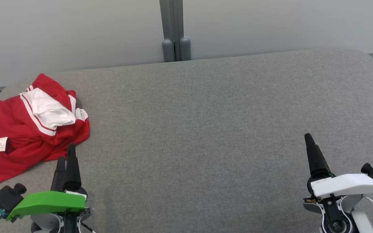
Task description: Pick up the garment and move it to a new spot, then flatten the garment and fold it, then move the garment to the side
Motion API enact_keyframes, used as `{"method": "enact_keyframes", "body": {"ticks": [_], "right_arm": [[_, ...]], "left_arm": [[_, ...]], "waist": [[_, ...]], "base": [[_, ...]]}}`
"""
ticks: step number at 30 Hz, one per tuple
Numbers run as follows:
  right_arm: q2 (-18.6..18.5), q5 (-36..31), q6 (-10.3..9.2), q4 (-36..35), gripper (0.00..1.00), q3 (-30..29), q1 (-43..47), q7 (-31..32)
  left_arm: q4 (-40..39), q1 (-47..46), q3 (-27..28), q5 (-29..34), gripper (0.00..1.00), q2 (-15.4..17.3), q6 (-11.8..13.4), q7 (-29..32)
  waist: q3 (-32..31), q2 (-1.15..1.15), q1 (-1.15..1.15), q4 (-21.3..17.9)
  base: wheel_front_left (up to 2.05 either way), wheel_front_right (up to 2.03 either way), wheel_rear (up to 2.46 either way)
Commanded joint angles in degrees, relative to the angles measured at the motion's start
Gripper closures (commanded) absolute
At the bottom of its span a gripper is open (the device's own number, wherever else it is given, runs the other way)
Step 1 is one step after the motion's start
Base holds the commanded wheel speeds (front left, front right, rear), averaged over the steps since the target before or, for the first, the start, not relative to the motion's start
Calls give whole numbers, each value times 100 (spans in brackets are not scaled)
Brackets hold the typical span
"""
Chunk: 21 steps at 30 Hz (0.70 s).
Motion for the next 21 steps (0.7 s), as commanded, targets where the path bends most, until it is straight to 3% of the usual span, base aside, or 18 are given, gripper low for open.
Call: {"method": "enact_keyframes", "body": {"ticks": [1, 21], "right_arm": [[-35, -258, 3, -134, 0, 33, -33, -72], [-45, -2149, 4, -203, 0, 267, 82, -435]], "left_arm": [[-106, -31, -24, 304, 0, 52, 22, -62], [-143, 97, -228, 2186, 0, 142, 185, -423]], "waist": [[-3, 0, 0, 4], [-26, 0, 0, 40]], "base": [[0, 0, 0], [0, 0, 0]]}}
